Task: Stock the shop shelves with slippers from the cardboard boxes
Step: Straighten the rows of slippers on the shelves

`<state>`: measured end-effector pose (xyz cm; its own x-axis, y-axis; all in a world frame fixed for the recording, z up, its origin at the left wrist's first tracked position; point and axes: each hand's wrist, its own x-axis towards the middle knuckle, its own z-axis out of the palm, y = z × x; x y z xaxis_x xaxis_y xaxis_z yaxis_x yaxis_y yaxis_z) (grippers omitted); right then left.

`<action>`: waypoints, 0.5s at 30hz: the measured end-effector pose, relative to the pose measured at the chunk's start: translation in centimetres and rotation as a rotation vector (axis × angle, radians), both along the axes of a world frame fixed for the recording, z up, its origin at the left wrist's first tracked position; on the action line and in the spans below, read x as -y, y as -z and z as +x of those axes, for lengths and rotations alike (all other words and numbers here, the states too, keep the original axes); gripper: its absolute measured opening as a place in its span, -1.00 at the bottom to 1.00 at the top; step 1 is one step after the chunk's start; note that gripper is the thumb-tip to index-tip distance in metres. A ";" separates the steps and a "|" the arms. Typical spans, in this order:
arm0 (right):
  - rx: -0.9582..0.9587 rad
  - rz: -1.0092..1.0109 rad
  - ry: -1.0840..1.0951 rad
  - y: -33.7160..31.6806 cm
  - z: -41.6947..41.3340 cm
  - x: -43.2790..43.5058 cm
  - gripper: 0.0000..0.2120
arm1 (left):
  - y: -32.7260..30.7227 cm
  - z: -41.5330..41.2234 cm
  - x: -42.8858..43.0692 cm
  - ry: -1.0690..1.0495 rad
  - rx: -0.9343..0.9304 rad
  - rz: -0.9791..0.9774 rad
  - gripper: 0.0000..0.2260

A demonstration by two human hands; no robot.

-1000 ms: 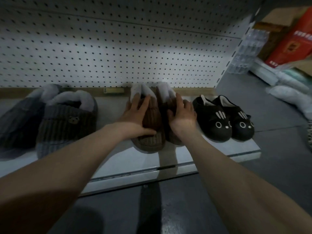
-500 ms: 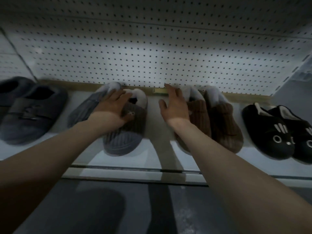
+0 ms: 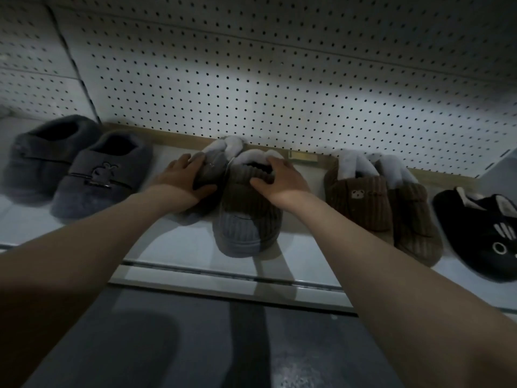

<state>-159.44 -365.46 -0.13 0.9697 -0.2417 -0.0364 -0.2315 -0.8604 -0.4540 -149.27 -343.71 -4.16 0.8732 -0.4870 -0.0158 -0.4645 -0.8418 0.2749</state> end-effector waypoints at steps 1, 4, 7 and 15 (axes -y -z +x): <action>-0.006 -0.002 -0.007 0.1 0.2 -0.4 -0.35 | 0.0 0.4 0.1 0.015 -0.022 -0.013 -0.24; -0.009 0.018 -0.042 -0.1 0.7 -1.9 -0.40 | 0.3 1.4 0.3 0.010 -0.097 -0.047 -0.20; 0.012 0.029 -0.051 0.2 1.0 -3.2 -0.37 | 1.1 2.3 0.1 -0.005 -0.145 -0.074 -0.12; -0.088 -0.005 0.014 1.0 1.0 -3.5 -0.07 | 2.9 -0.2 -0.6 -0.076 -0.062 -0.053 -0.19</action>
